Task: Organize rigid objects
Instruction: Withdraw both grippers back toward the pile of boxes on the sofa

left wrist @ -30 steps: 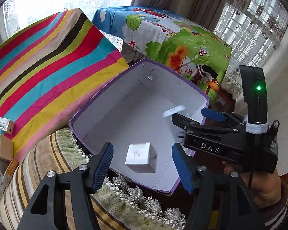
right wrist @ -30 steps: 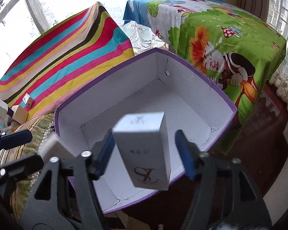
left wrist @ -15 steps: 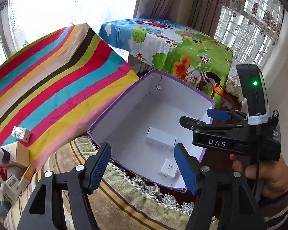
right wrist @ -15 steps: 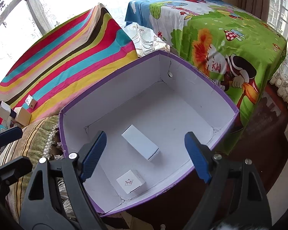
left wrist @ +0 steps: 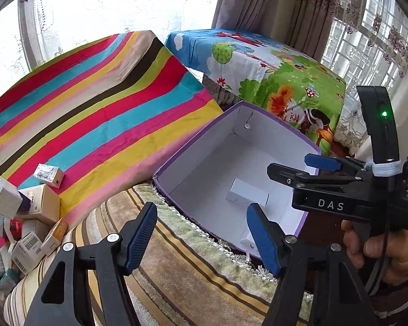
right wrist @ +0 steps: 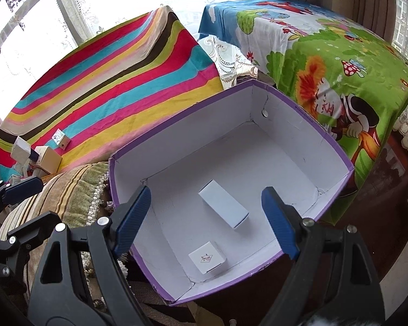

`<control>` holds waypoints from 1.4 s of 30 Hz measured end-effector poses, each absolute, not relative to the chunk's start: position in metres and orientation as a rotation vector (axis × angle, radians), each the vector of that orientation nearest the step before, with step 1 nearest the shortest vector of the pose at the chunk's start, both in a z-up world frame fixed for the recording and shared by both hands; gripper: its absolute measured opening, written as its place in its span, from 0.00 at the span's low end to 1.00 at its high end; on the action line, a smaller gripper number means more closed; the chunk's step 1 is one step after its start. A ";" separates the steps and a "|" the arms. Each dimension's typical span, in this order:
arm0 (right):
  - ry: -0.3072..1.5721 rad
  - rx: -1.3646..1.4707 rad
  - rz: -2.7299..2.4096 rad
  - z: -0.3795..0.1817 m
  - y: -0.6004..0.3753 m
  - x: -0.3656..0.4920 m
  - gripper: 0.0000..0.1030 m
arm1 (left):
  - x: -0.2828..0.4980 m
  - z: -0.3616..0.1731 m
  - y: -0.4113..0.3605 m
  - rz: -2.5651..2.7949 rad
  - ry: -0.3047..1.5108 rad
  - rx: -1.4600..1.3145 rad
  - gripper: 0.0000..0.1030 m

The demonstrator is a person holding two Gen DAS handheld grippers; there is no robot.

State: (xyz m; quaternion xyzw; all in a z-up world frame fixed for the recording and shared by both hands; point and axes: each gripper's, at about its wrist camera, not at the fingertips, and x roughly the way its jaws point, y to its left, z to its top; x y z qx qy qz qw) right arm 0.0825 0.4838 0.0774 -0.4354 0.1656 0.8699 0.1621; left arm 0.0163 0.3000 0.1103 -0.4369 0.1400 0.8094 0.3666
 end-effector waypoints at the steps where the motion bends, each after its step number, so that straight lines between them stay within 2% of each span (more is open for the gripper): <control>1: 0.471 -1.245 2.490 0.079 0.481 0.081 0.83 | 0.016 0.110 0.298 2.084 0.355 -1.126 0.67; 22: 0.358 -1.335 2.680 0.097 0.408 0.043 0.83 | -0.015 0.119 0.164 2.262 0.039 -1.174 0.67; 29: 0.249 -1.372 2.783 0.112 0.367 0.015 0.83 | -0.035 0.115 0.106 2.374 -0.094 -1.224 0.67; 37: 0.101 -1.427 2.889 0.119 0.318 -0.024 0.83 | -0.097 0.117 0.072 2.475 -0.019 -1.245 0.67; 42: 0.058 -1.501 2.929 0.116 0.299 -0.042 0.83 | -0.129 0.112 0.088 2.405 0.172 -1.223 0.67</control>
